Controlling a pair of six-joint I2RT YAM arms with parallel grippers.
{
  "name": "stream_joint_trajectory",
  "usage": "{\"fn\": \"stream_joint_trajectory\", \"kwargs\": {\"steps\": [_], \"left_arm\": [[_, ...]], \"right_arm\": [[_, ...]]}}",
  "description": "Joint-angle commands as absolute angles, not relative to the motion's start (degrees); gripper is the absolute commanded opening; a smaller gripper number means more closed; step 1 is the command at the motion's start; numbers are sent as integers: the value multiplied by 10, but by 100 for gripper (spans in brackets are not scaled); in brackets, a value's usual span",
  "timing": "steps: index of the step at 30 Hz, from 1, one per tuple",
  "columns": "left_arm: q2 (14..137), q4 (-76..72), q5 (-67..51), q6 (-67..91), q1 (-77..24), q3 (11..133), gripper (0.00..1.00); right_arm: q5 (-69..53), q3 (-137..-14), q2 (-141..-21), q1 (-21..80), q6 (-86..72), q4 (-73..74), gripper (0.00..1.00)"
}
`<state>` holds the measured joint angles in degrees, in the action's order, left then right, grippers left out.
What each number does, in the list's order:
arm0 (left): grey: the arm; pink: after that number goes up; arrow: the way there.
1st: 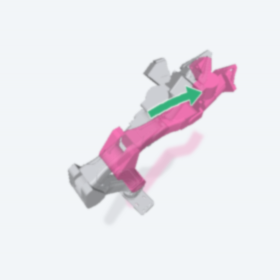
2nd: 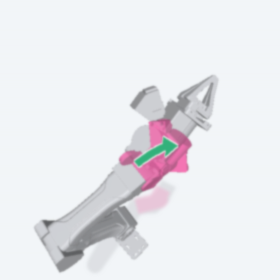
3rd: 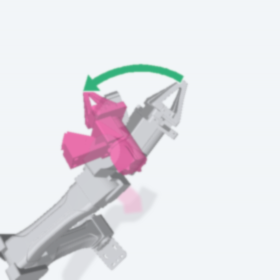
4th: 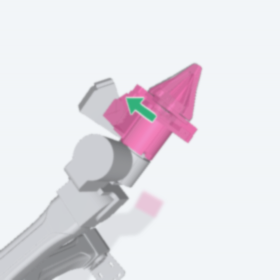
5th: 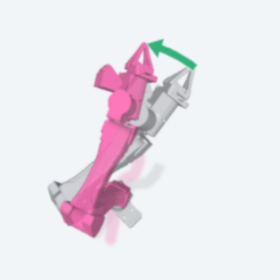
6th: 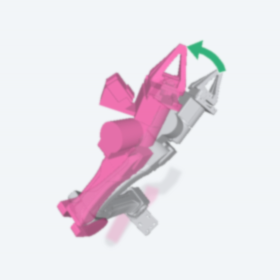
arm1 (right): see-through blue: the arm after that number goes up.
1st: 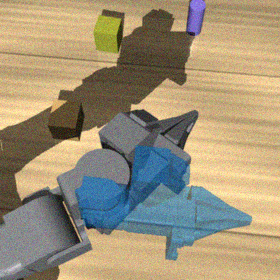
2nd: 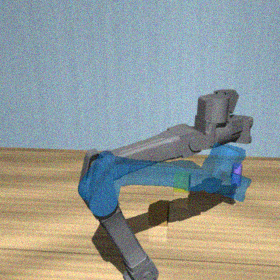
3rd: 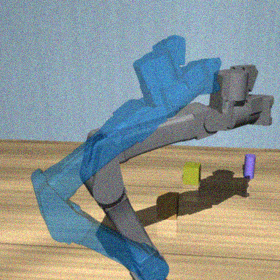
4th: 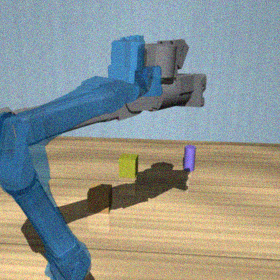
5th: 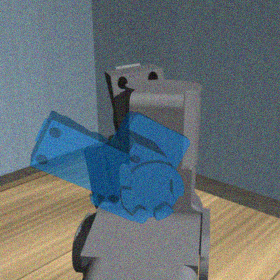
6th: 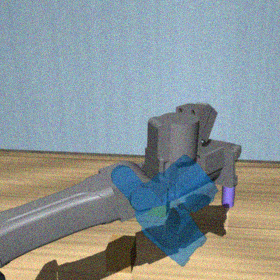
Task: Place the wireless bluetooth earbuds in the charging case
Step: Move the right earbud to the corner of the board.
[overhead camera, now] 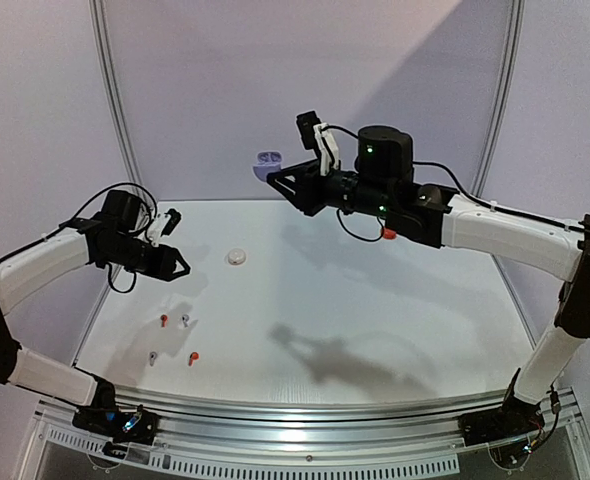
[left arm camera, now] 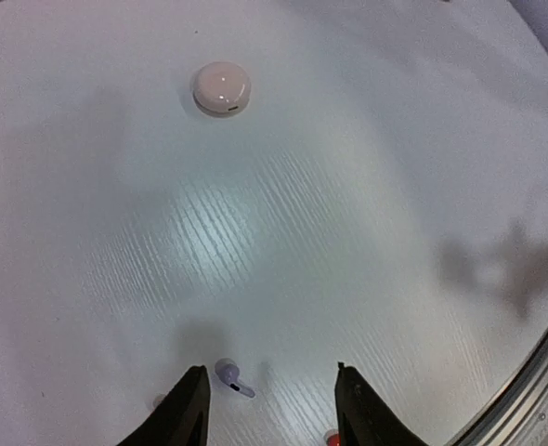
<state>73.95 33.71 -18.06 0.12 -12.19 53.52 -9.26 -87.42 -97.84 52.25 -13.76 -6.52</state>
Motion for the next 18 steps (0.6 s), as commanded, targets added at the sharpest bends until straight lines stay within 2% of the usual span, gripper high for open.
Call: {"fn": "stream_joint_trajectory", "kwargs": {"steps": [1, 4, 7, 14, 18], "left_arm": [[764, 453, -193, -230, -117, 573, 47], [785, 546, -177, -330, -117, 565, 46], [782, 615, -215, -393, -118, 548, 45], [697, 621, -251, -578, -69, 476, 48], [713, 606, -244, -623, -26, 473, 50]], "right_arm": [[-75, -880, -999, 524, -152, -78, 4], [-90, -908, -1015, 524, -131, -45, 4], [-103, -905, -1020, 522, -100, -39, 4], [-155, -869, -1006, 503, -98, -69, 4], [-169, -835, -992, 503, -96, -91, 4]]}}
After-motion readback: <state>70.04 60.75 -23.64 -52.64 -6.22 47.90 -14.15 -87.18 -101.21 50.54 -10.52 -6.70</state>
